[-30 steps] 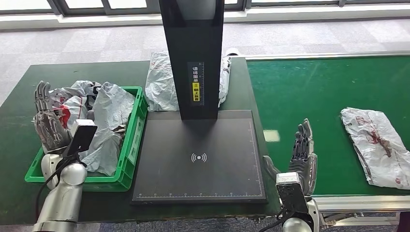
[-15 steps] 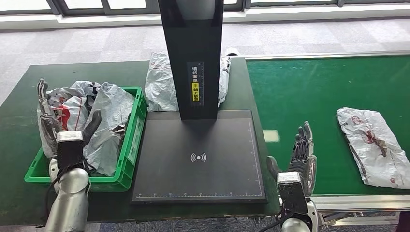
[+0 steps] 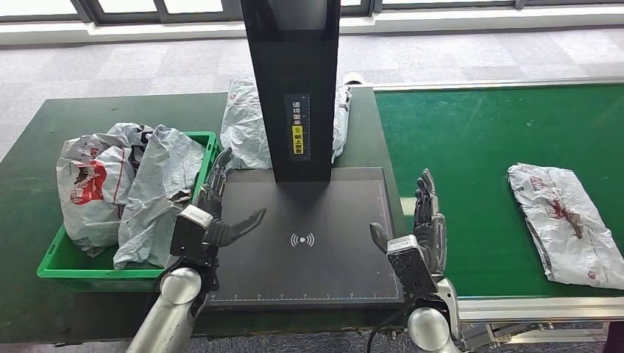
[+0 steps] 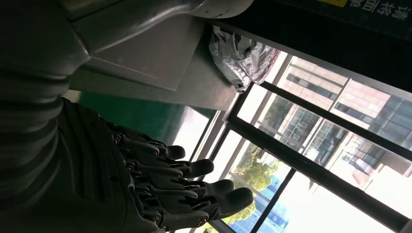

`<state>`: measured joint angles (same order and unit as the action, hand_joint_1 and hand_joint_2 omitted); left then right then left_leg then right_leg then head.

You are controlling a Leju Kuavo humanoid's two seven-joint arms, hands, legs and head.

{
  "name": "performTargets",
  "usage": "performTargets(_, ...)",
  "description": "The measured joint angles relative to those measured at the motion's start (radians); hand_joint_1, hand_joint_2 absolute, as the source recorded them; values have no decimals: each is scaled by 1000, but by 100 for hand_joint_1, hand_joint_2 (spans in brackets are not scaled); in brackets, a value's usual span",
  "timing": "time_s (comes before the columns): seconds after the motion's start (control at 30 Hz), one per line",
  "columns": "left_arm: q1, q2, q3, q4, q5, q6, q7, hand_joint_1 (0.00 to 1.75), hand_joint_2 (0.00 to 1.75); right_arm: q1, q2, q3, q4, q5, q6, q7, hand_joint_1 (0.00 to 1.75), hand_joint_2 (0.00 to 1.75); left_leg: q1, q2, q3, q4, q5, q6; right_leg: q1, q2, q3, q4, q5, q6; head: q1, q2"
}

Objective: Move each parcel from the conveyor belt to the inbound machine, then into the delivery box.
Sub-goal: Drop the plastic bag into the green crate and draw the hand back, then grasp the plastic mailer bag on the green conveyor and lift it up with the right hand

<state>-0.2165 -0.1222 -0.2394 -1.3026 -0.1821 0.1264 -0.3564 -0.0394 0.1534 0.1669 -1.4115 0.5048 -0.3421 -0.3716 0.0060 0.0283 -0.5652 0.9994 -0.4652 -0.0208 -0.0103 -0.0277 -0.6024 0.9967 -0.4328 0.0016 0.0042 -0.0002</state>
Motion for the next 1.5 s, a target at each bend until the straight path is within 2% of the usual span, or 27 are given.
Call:
performTargets(0.27,-61,-45,-61,139,-60,48,22,0,175,-26,10,4,59,43,-34,35,0,175,0,0,0,0,0,0,0,0,0,0,0,0,0,0)
performTargets(0.6,-104,-64,-64,206,-71,93,25,0,175,-119,-1,-33,190,249,-218,181,0,175,0,0,0,0,0,0,0,0,0,0,0,0,0,0)
performTargets(0.97,-84,-63,-61,199,-87,114,32,0,175,-152,-63,-167,344,492,-289,340,0,175,0,-1,-1,0,0,1,0,-1,0,0,0,0,0,0)
performTargets(1.07,-83,-62,-51,193,-88,112,35,0,175,-171,-89,-212,414,519,-311,347,0,175,0,-2,-1,0,0,1,0,-2,0,0,0,0,0,0)
performTargets(1.23,-83,-58,-42,193,-89,115,36,0,175,-216,-142,-281,554,581,-334,423,0,175,-1,-2,-1,0,0,1,-1,-2,0,0,1,1,0,0)
performTargets(1.5,-83,-56,-42,202,-82,118,33,0,175,-262,-209,-361,738,641,-354,473,0,175,-1,-3,-1,0,0,1,-1,-2,0,0,1,1,0,0)
